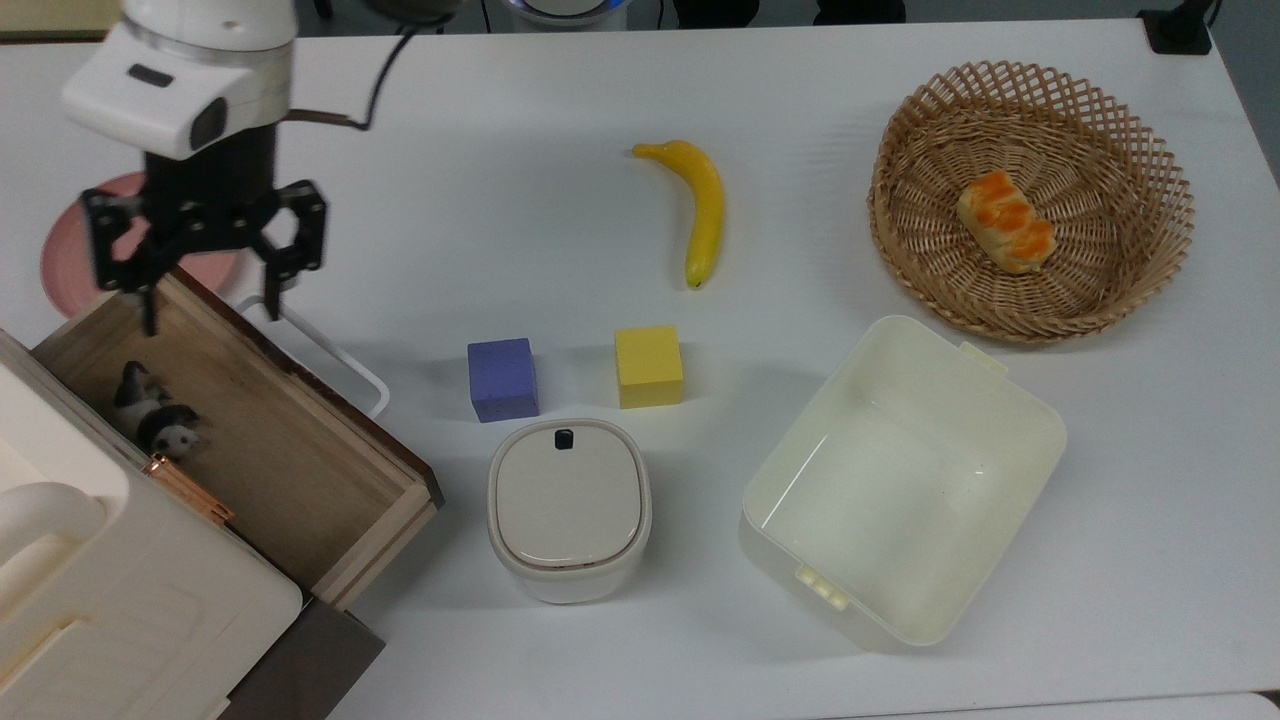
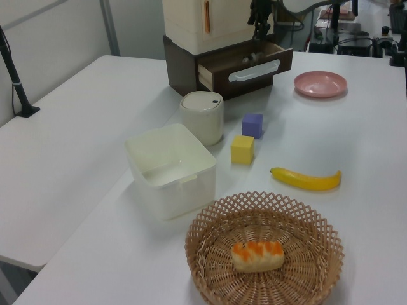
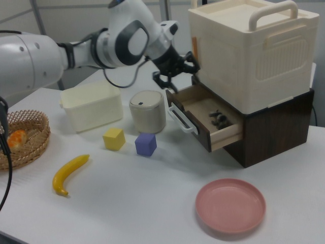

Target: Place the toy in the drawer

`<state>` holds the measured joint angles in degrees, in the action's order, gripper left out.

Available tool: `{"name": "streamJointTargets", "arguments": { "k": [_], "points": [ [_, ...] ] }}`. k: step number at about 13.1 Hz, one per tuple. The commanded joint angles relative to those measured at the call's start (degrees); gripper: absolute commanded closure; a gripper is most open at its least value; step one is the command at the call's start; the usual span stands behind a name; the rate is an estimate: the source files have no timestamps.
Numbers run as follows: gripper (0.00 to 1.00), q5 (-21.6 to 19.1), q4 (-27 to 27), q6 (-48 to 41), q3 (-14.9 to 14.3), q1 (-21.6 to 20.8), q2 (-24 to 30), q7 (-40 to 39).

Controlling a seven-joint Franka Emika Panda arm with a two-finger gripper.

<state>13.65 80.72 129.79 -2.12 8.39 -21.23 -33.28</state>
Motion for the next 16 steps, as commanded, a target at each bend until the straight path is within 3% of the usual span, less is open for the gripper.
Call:
{"name": "streamJointTargets", "arguments": {
  "k": [1, 3, 4, 10, 16],
  "points": [
    [0.15, -4.2, 4.2, -12.2, 2.7, -1.8, 5.8, 12.2],
    [0.08, -9.5, 4.6, -18.2, 2.6, -3.1, 8.5, 16.6],
    [0.01, -10.1, 5.8, -22.5, 2.6, -4.0, 10.6, 20.5],
    [0.00, -10.2, 13.3, -31.5, 2.6, -7.9, 20.0, 35.3],
    [0.00, -10.4, 13.8, -34.8, 2.6, -7.7, 21.1, 36.2]
  ]
}}
